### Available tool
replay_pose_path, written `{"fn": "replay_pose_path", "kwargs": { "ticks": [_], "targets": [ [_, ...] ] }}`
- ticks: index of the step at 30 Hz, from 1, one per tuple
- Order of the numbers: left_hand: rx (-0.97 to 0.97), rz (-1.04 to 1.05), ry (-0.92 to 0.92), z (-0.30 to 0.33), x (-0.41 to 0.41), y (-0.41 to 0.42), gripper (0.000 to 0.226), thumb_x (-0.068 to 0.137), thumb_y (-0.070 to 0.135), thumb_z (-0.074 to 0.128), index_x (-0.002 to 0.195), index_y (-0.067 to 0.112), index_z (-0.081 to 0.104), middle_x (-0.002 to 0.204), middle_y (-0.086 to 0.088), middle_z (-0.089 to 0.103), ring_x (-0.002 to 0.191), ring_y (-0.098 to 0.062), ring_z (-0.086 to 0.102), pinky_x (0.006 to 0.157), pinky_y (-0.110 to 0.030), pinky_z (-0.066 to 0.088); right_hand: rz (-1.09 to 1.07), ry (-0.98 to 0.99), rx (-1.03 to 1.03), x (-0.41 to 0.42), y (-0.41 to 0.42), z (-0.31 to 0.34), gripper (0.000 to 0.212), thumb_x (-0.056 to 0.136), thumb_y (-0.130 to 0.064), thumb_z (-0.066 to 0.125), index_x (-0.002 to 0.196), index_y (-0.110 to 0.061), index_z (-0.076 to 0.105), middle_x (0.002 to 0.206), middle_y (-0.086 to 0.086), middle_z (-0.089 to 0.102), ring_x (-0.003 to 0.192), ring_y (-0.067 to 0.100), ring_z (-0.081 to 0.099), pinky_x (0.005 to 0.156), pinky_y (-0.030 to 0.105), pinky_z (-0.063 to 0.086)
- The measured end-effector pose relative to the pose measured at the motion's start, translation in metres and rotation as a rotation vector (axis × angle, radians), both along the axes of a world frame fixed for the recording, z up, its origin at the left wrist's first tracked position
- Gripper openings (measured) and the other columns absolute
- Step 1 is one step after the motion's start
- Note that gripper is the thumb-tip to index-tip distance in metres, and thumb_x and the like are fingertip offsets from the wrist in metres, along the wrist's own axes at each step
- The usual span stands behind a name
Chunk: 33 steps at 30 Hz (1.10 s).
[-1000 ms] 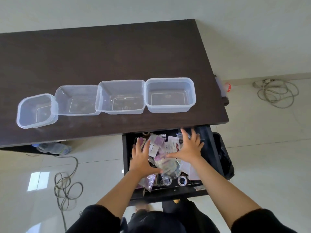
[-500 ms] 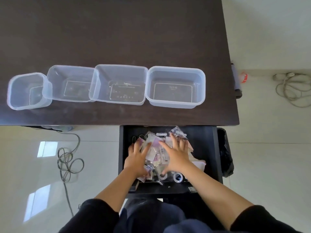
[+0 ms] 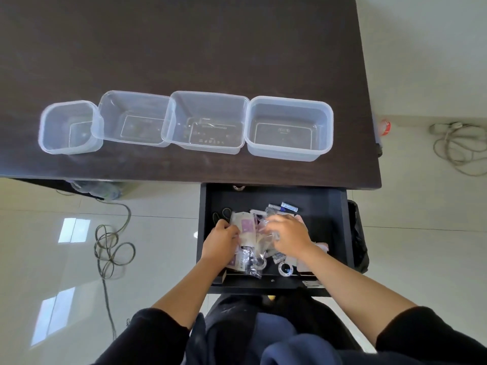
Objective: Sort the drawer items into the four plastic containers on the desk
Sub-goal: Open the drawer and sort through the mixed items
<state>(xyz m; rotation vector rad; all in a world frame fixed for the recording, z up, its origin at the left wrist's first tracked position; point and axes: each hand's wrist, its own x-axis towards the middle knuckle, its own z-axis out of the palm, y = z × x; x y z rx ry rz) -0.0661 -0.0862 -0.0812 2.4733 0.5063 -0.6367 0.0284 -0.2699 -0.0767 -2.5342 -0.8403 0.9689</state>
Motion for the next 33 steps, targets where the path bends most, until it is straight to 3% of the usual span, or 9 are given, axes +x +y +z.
{"fn": "replay_pose_path", "kwargs": {
  "ticks": [3,6,10,18,24,26,29,33],
  "targets": [
    [-0.026,0.091,-0.067,0.010,0.003,0.000,0.024,0.094,0.012,0.051,0.109,0.008,0.069,0.117,-0.002,0.052,0.093,-0.021,0.059,0.082,-0.029,0.051,-0.068,0.000,0.043,0.000,0.005,0.009,0.038,0.077,-0.008,0.057,0.102,-0.035,0.069,0.125,-0.017,0.057,0.114,0.015,0.055,0.089,0.033,0.038],
    [-0.056,0.134,-0.119,0.020,0.003,0.003,0.022,0.090,0.007,0.053,0.102,0.006,0.072,0.112,-0.004,0.058,0.091,-0.022,0.060,0.080,-0.023,0.048,-0.159,-0.004,0.118,0.002,0.009,0.018,0.035,0.074,-0.004,0.055,0.096,-0.026,0.070,0.118,-0.011,0.061,0.108,0.018,0.059,0.082,0.035,0.048],
    [-0.078,0.199,-0.199,0.035,0.004,0.005,0.020,0.089,0.005,0.055,0.096,0.005,0.073,0.106,-0.005,0.062,0.089,-0.020,0.061,0.078,-0.021,0.047,-0.242,-0.034,0.209,0.006,0.012,0.032,0.031,0.074,-0.001,0.057,0.092,-0.021,0.070,0.115,-0.008,0.063,0.102,0.020,0.060,0.078,0.031,0.047],
    [-0.075,0.268,-0.382,0.066,0.005,-0.003,0.014,0.088,0.006,0.058,0.088,0.005,0.072,0.096,-0.003,0.063,0.077,-0.010,0.053,0.059,-0.005,0.035,-0.471,-0.122,0.447,0.011,-0.003,0.059,0.004,0.085,-0.021,0.066,0.086,-0.021,0.070,0.103,-0.008,0.066,0.094,0.014,0.063,0.079,0.033,0.052],
    [-0.090,0.281,-0.438,0.082,0.005,-0.032,0.011,0.087,0.007,0.059,0.087,0.006,0.071,0.094,-0.001,0.063,0.073,-0.007,0.053,0.055,-0.006,0.035,-0.625,-0.172,0.559,0.007,-0.034,0.077,0.004,0.085,-0.021,0.068,0.082,-0.024,0.066,0.094,-0.008,0.065,0.090,0.013,0.062,0.079,0.031,0.051],
    [-0.119,0.279,-0.456,0.087,0.008,-0.047,0.010,0.087,0.007,0.061,0.089,0.006,0.071,0.096,-0.001,0.063,0.077,-0.008,0.055,0.060,-0.006,0.037,-0.635,-0.194,0.560,0.007,-0.049,0.080,0.006,0.084,-0.023,0.070,0.081,-0.025,0.065,0.093,-0.007,0.065,0.089,0.013,0.061,0.079,0.030,0.051],
    [-0.158,0.263,-0.485,0.093,0.017,-0.071,0.011,0.087,0.008,0.063,0.093,0.005,0.071,0.099,-0.004,0.065,0.085,-0.014,0.061,0.071,-0.016,0.045,-0.671,-0.233,0.567,0.008,-0.074,0.084,0.006,0.082,-0.023,0.071,0.081,-0.024,0.065,0.092,-0.005,0.067,0.087,0.014,0.062,0.073,0.026,0.049],
    [-0.179,0.253,-0.465,0.101,0.037,-0.116,0.013,0.089,0.010,0.061,0.097,0.006,0.069,0.100,-0.003,0.065,0.087,-0.014,0.059,0.073,-0.020,0.044,-0.769,-0.234,0.583,0.015,-0.118,0.088,0.006,0.082,-0.020,0.071,0.083,-0.023,0.066,0.092,-0.008,0.067,0.089,0.013,0.061,0.070,0.017,0.044]
  ]
}}
